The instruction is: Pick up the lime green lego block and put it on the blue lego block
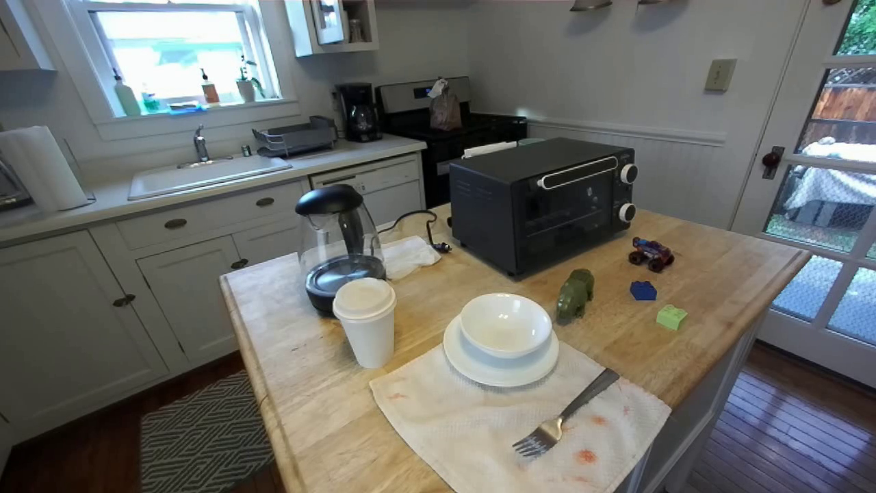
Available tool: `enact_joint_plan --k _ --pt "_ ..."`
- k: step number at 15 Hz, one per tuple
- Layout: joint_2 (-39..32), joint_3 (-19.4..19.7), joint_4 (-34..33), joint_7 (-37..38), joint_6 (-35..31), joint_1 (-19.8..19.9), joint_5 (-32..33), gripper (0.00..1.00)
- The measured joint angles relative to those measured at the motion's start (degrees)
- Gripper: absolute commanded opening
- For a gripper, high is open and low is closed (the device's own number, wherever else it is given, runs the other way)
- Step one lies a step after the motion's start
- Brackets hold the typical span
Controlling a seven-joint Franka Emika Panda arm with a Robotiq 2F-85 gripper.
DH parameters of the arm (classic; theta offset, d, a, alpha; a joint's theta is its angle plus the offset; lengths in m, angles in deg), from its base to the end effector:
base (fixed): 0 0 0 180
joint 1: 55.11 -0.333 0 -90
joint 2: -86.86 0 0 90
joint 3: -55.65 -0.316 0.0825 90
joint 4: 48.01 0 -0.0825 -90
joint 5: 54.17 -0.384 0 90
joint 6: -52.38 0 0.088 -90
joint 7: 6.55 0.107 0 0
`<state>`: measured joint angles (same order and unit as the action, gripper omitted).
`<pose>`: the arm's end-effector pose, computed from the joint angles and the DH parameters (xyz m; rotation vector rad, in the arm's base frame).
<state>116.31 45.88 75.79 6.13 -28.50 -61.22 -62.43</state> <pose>0.3465 0.1292 0.5740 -3.1144 -0.0462 0.3889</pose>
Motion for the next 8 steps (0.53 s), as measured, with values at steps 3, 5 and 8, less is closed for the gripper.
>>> enact_joint_plan --k 3,5,8 --pt "-1.4 0.0 1.4 1.7 -1.7 1.7 3.6 1.0" --pt "-2.9 0.1 3.0 1.6 -4.2 2.5 6.5 1.0" --pt "-5.0 0.7 6.1 1.4 -9.2 3.1 9.9 1.0"
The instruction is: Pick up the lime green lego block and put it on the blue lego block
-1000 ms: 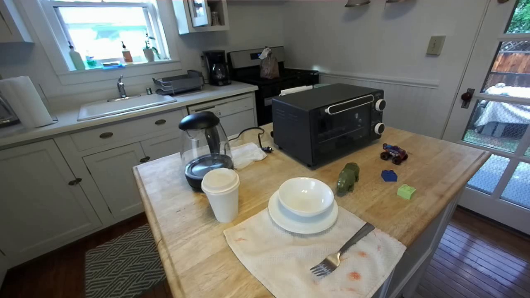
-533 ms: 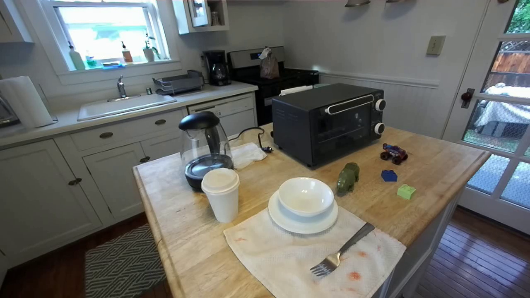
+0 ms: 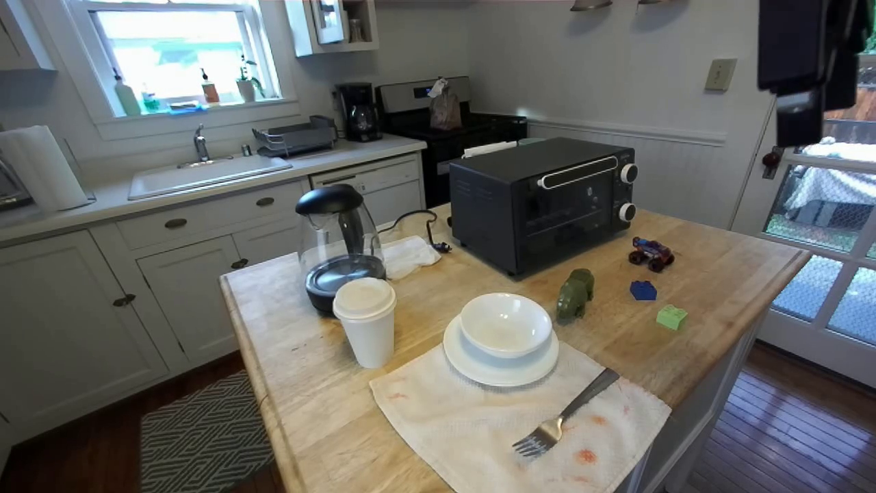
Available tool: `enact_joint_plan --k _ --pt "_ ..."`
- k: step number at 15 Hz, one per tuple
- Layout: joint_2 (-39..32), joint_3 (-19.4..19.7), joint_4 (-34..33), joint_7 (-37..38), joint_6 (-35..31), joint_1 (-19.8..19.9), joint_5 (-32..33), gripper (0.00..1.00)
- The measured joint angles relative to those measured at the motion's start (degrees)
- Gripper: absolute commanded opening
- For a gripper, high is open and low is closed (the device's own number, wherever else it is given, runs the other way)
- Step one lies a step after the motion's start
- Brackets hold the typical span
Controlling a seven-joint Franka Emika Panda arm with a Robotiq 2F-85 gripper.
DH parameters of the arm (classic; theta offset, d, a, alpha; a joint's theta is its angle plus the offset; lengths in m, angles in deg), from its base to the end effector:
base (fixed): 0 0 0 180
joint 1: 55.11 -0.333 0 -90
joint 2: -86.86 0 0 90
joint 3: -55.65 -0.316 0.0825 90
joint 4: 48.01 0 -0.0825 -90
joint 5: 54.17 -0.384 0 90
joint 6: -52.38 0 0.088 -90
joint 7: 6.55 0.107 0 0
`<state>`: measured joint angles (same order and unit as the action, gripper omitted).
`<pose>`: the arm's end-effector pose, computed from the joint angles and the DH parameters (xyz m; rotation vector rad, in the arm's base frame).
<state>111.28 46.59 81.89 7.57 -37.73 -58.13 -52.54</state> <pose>0.3847 0.0850 0.5034 2.9675 -0.0809 -0.3675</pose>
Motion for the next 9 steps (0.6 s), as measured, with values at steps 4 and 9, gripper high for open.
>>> enact_joint_plan --k 4,9 --pt "-2.8 2.2 4.0 -1.1 -8.2 0.6 0.9 1.0" --pt "-4.9 4.7 6.9 -1.8 -14.3 1.0 0.9 1.0"
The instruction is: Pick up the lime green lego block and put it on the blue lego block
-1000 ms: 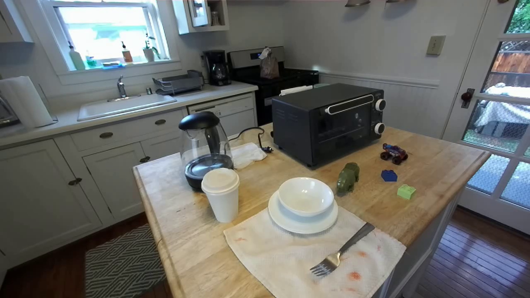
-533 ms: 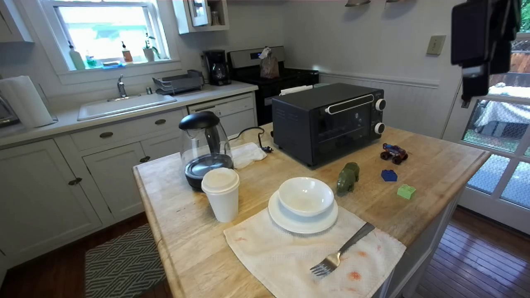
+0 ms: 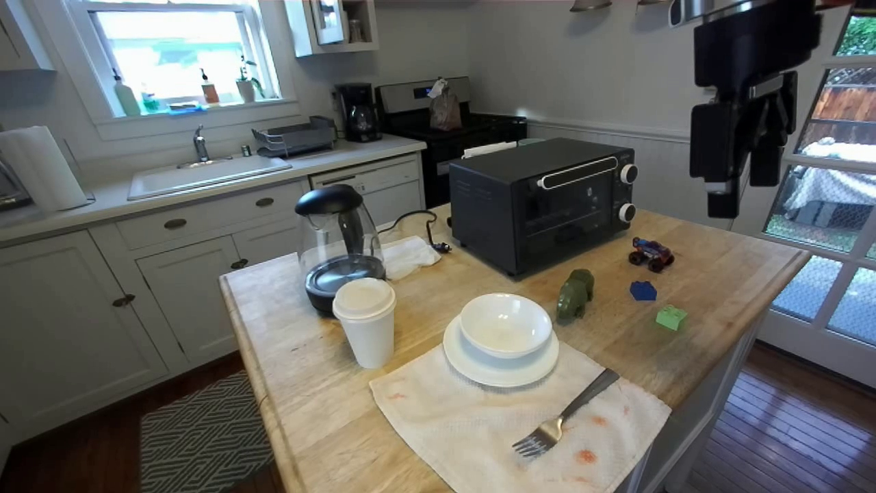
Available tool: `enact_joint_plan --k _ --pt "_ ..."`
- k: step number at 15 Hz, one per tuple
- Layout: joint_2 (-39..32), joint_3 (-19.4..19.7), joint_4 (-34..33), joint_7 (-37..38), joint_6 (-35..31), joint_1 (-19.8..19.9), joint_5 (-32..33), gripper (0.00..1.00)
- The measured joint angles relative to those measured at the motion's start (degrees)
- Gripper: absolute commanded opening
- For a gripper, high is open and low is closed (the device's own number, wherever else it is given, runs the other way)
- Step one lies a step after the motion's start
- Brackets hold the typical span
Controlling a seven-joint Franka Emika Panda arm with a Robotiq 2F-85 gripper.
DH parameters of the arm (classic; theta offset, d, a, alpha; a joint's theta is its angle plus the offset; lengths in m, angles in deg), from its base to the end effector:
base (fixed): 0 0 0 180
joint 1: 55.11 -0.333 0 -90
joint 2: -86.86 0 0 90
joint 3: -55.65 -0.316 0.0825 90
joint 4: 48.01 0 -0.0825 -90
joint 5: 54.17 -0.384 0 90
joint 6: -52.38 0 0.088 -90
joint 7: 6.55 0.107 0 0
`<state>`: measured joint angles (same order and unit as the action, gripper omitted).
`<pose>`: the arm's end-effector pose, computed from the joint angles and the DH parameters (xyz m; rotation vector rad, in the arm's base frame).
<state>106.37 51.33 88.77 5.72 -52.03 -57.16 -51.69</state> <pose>0.4112 0.0430 0.4317 3.0205 -0.1430 -0.3222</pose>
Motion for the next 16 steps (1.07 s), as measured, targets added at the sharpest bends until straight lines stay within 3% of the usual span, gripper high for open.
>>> enact_joint_plan --k 8,12,16 --pt "-0.1 0.0 0.0 0.0 -0.1 0.0 0.0 1.0" --pt "-3.5 0.0 1.2 0.7 -0.4 0.5 3.4 1.0" --pt "-8.1 0.6 3.3 -4.6 -6.8 0.5 8.5 1.0"
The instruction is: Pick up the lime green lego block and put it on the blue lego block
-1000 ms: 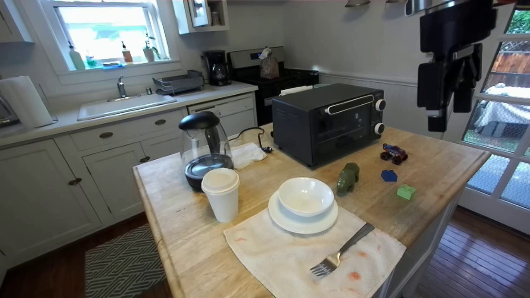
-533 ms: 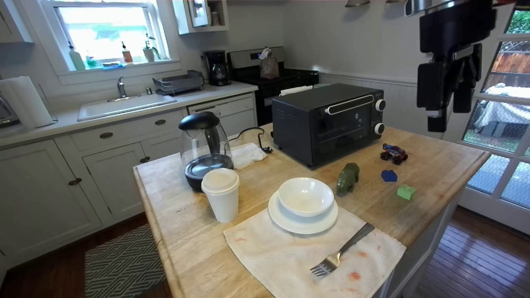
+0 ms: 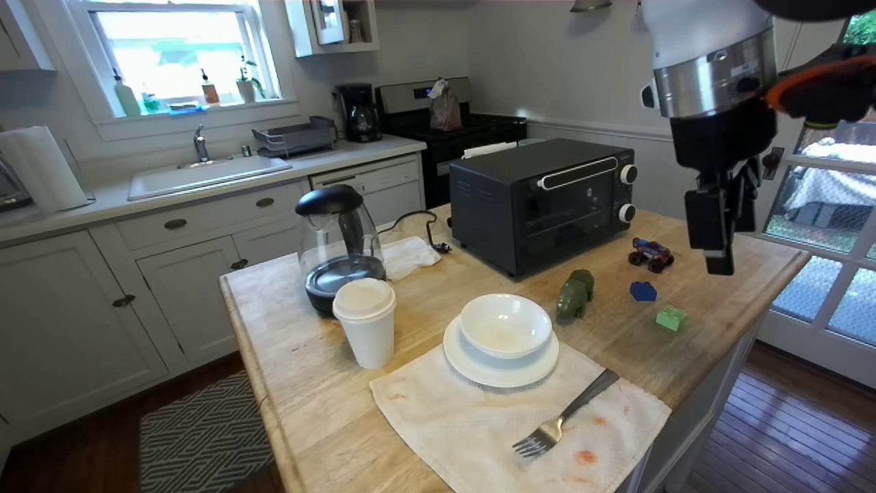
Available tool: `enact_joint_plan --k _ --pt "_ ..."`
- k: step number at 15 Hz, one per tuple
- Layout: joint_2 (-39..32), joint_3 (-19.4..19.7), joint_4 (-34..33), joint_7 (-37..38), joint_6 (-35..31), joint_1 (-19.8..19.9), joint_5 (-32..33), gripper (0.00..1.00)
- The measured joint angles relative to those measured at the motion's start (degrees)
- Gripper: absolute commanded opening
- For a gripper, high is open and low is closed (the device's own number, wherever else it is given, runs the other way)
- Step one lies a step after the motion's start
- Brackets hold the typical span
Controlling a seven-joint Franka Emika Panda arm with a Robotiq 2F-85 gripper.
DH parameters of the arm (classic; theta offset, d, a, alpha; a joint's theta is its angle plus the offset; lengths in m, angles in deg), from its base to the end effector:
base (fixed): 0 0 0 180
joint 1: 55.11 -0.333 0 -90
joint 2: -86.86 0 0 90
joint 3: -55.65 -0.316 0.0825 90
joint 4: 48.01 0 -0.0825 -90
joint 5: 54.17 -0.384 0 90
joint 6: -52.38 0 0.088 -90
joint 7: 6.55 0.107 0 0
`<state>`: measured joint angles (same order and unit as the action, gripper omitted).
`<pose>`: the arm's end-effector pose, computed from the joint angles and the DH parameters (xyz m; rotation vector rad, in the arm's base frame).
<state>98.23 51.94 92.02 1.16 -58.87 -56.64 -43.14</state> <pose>0.4221 0.0254 0.3561 2.8992 0.0743 -0.4129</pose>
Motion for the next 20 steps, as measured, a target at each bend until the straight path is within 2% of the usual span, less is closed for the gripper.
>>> enact_joint_plan --k 5,9,12,20 --pt "-2.5 2.5 3.5 -7.3 -10.6 0.2 1.3 1.0" --pt "-3.5 5.8 5.6 -13.9 -17.1 1.3 -0.8 1.0" --pt "-4.2 6.8 5.7 -15.9 -17.9 1.7 -1.9 1.0" --pt "-4.7 6.8 5.7 -14.5 -18.0 1.8 -1.7 1.0"
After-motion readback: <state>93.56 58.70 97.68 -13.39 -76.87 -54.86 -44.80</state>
